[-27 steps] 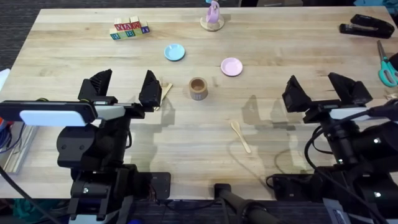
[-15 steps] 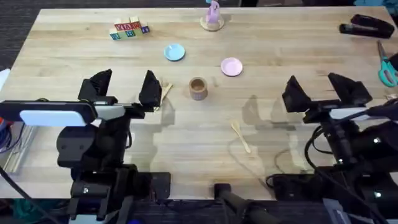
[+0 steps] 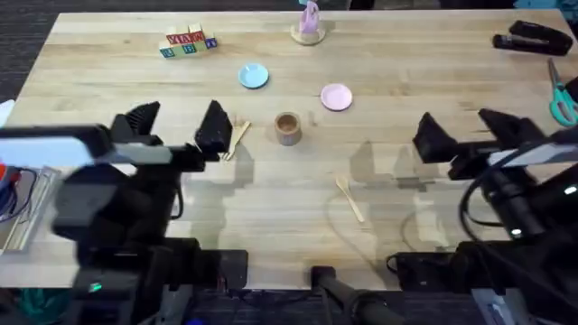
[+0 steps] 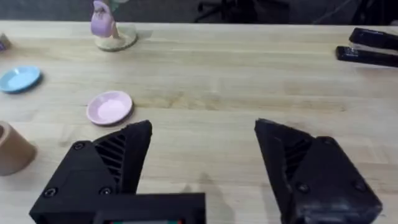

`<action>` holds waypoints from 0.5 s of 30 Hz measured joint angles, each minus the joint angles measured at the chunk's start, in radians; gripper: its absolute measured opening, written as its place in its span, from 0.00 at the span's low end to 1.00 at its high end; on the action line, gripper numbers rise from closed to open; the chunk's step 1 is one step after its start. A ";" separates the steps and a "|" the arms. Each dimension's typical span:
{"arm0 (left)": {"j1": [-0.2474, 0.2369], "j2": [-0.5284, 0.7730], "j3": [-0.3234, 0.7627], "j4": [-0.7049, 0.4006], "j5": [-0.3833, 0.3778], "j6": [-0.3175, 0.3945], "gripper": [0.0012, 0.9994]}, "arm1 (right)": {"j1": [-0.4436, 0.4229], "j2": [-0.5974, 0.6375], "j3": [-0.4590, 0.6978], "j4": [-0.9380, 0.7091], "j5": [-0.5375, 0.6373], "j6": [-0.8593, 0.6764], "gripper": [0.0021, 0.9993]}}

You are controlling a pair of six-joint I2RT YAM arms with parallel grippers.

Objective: Pick up a utensil and set it on the pink plate, then put the other utensil in the container.

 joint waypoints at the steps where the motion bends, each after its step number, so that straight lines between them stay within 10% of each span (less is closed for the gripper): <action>1: 0.000 0.030 0.042 -0.024 0.000 -0.014 0.99 | 0.000 0.029 0.035 -0.019 0.001 0.000 1.00; 15: 0.000 0.598 0.705 -0.487 0.034 -0.066 0.99 | 0.000 0.662 0.760 -0.496 -0.005 0.000 1.00</action>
